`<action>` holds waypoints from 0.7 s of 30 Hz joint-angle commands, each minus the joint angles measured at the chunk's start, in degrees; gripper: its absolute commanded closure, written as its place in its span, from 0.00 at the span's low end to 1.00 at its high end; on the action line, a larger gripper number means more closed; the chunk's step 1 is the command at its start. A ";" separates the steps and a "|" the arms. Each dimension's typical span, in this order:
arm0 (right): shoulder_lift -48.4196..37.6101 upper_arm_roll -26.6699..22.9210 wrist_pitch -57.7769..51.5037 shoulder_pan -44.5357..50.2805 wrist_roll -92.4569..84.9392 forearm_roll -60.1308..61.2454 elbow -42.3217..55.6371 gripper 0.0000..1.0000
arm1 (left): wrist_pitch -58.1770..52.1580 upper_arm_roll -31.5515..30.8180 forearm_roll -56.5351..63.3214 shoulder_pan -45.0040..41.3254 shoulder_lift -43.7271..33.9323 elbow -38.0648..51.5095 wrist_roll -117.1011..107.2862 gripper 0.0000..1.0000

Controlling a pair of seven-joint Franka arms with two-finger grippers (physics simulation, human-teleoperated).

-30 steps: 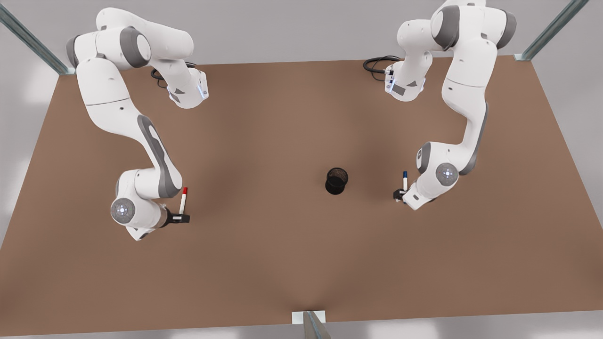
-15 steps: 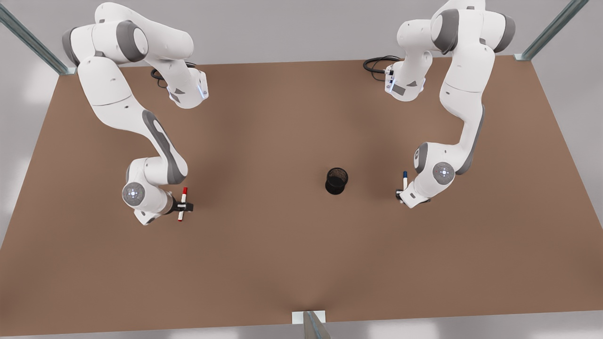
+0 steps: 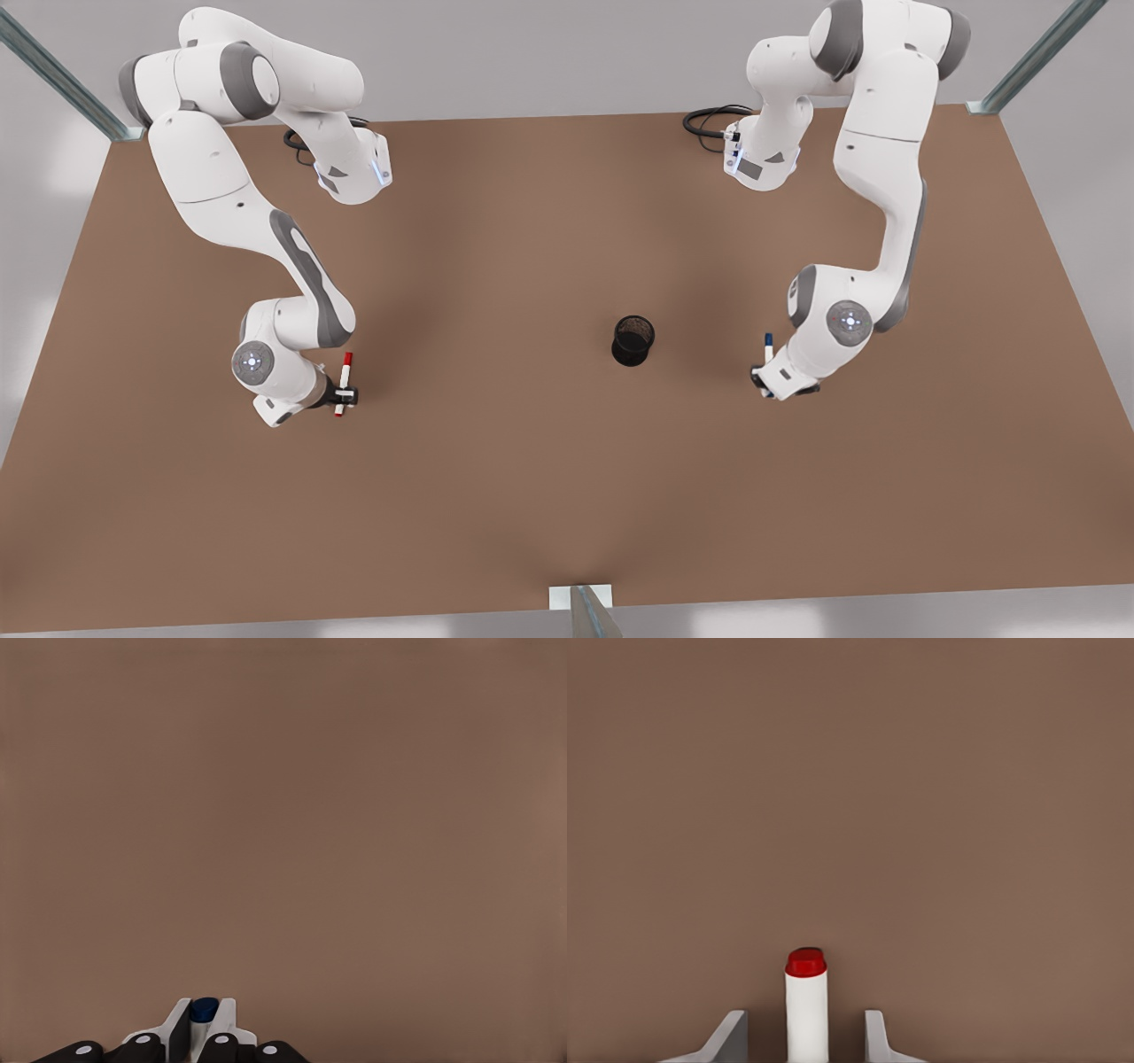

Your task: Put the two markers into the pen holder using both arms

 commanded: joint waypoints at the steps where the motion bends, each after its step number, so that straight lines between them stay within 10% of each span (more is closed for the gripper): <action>1: -0.04 0.01 0.30 0.01 -0.28 -0.46 0.02 0.41 | -14.26 -0.02 -0.64 -0.61 -1.27 2.95 -1.47 0.79; 12: -0.04 0.01 0.30 0.19 -0.02 -1.61 0.02 0.62 | -17.08 -4.59 -19.26 -6.58 -5.93 17.46 -12.98 0.79; 21: -0.04 0.01 -0.14 0.10 -0.46 -2.05 0.46 0.74 | -10.31 -4.42 -53.98 -6.85 -2.94 15.88 62.41 0.79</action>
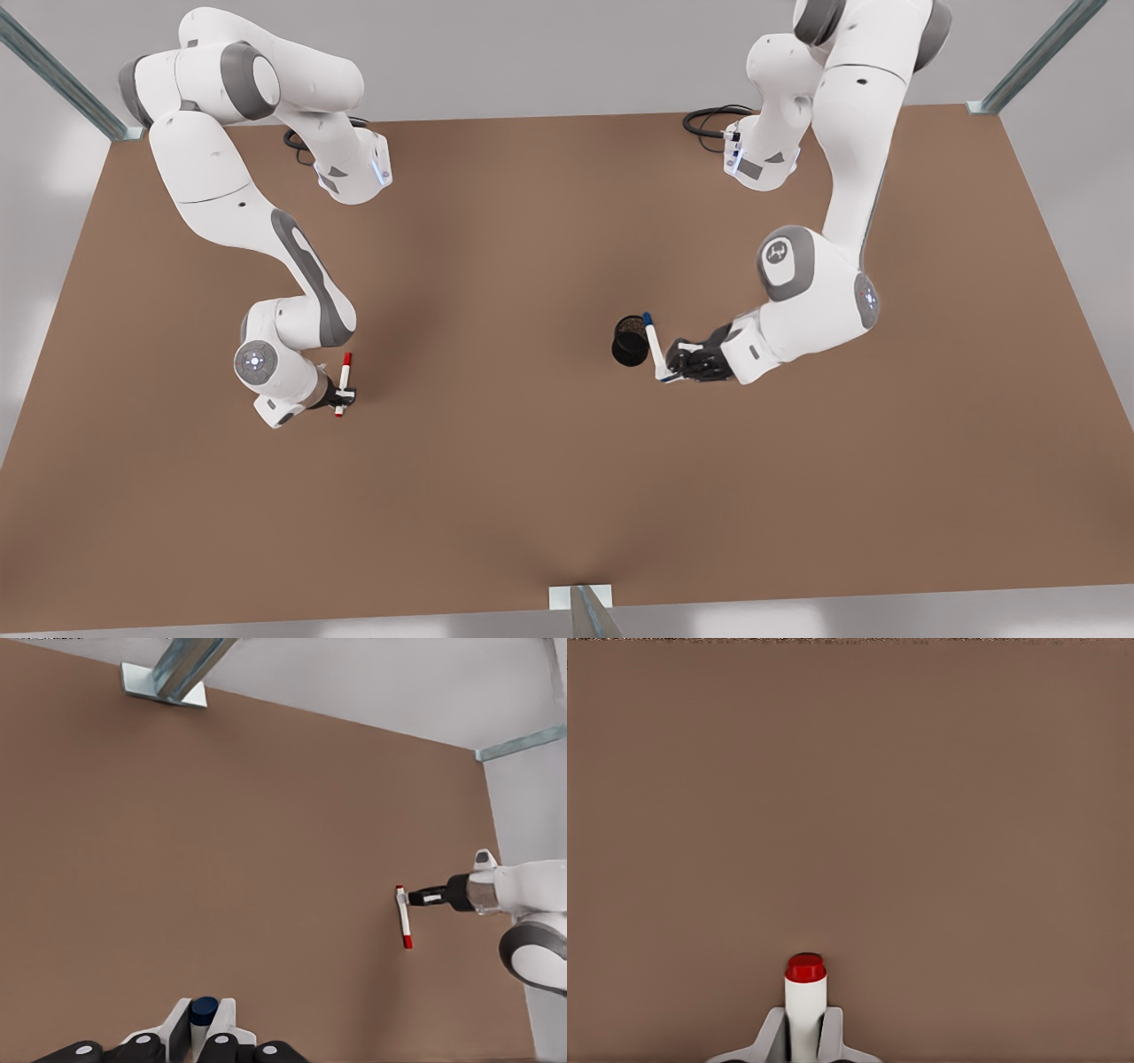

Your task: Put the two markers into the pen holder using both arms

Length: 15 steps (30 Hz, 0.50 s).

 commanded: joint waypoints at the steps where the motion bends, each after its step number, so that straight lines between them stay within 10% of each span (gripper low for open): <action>1: -0.05 0.06 -0.72 0.06 0.02 -1.07 0.59 0.75 | 1.97 -0.01 -9.39 -0.03 -0.19 -1.39 58.29 0.79; 15: -7.78 10.87 -23.22 1.03 7.48 -1.16 17.29 0.78 | 7.33 -0.10 -28.81 -1.70 -1.95 -13.17 107.96 0.79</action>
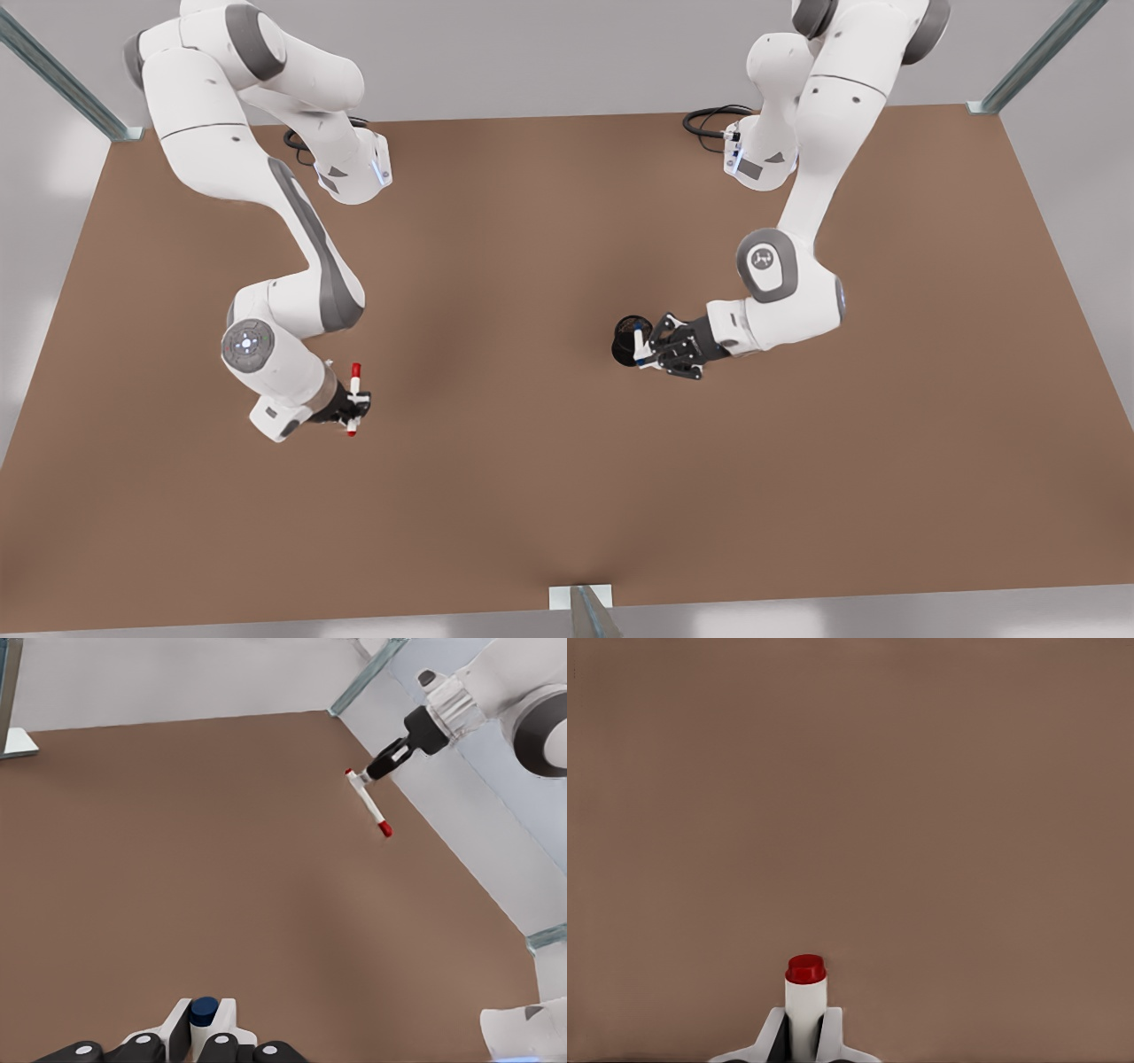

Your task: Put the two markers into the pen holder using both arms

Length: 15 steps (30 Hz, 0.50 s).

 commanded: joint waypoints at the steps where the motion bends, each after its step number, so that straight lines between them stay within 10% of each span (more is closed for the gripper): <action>1: -0.19 1.51 -6.69 0.07 8.04 -0.75 1.75 0.78 | 1.70 -0.02 -5.91 -0.02 0.14 -0.75 57.26 0.79; 11: 0.16 4.94 -9.33 1.38 8.92 -0.75 6.50 0.78 | 1.61 -0.02 -14.44 -0.90 -0.65 -11.91 76.68 0.79; 12: 0.16 4.94 -9.33 1.38 8.92 -0.75 6.50 0.78 | 1.35 -0.02 -14.44 -1.52 -1.62 -12.87 78.09 0.19; 13: 0.16 4.94 -9.33 1.47 8.92 -0.75 6.50 0.78 | 1.17 -0.02 -14.35 -2.13 -1.71 -12.96 78.36 0.00; 15: 0.16 5.03 -9.33 2.35 9.01 -0.75 7.99 0.78 | 0.73 -0.02 -14.09 -3.62 -7.06 -15.86 75.90 0.00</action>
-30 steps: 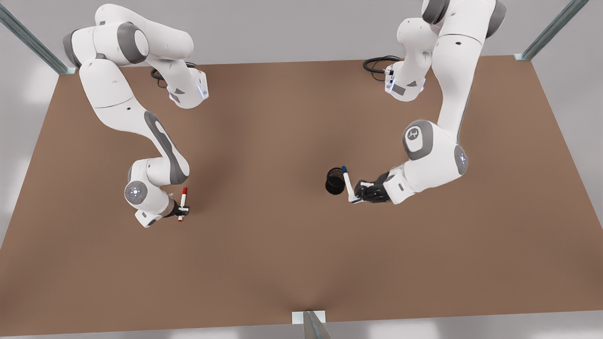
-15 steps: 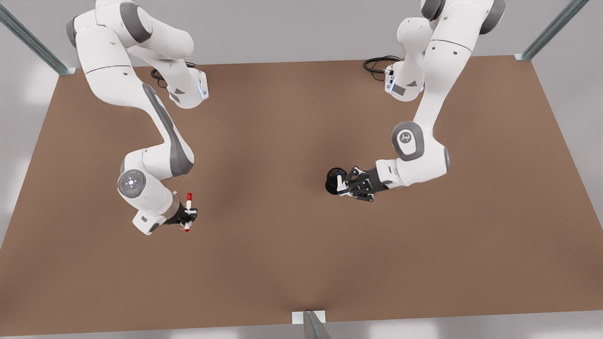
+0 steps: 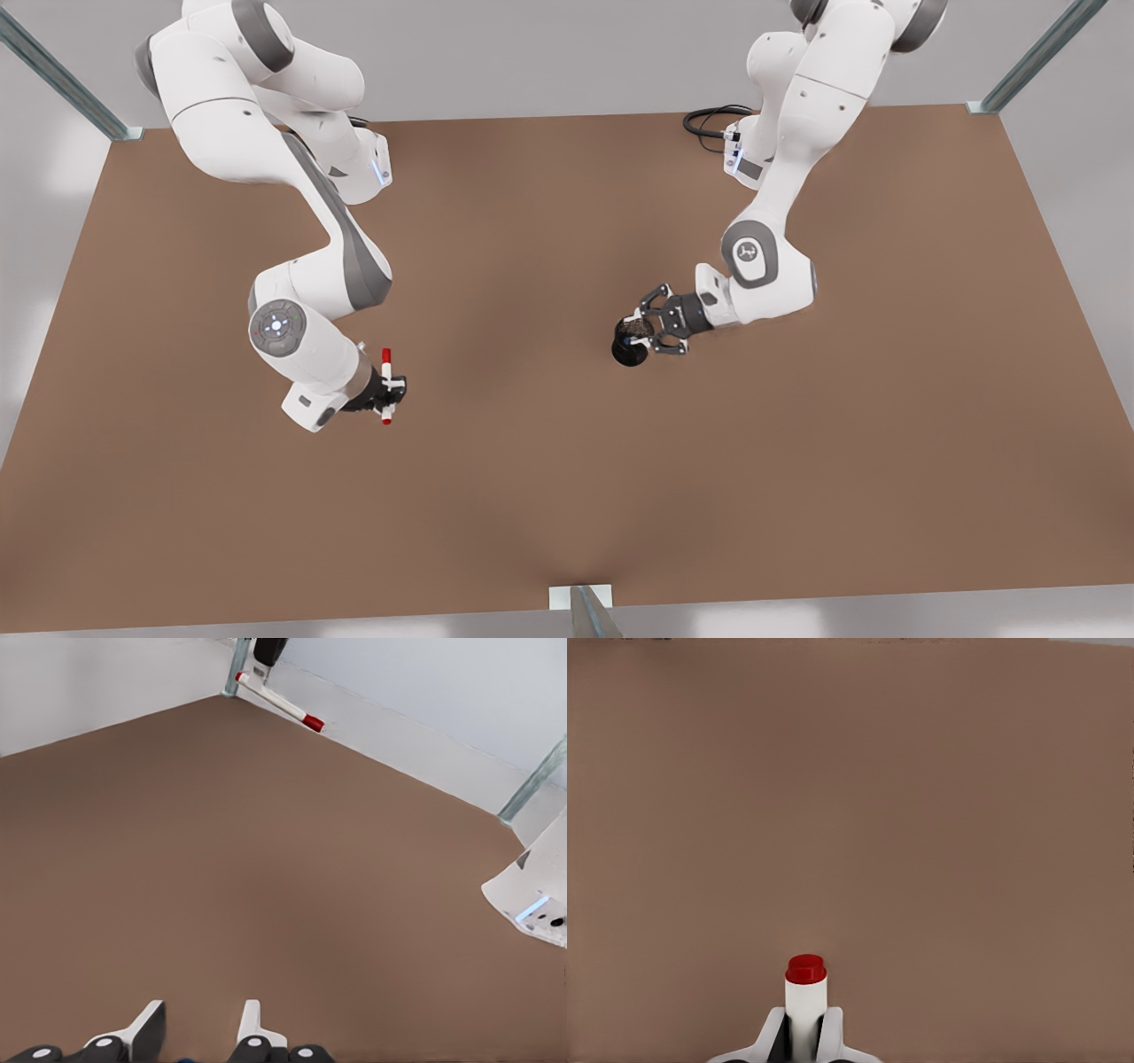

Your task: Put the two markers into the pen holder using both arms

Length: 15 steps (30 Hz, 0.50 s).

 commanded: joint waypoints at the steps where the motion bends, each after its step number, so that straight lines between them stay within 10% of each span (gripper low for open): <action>1: -0.07 0.06 -1.11 1.12 5.20 -0.59 1.21 0.78 | -0.64 0.10 -0.20 -0.54 -3.53 -1.99 34.62 0.00; 6: 0.11 2.61 3.01 2.79 5.64 -0.33 2.09 0.78 | -29.73 4.85 48.83 20.90 -0.89 23.23 -39.43 0.00; 10: 1.86 3.05 17.08 9.90 9.16 -0.24 2.00 0.78 | -42.83 6.78 84.52 14.93 -1.07 37.91 -94.65 0.00; 15: 5.99 3.05 37.21 17.46 13.73 -0.33 2.61 0.78 | -45.21 6.08 86.02 10.97 -2.47 41.43 -127.88 0.00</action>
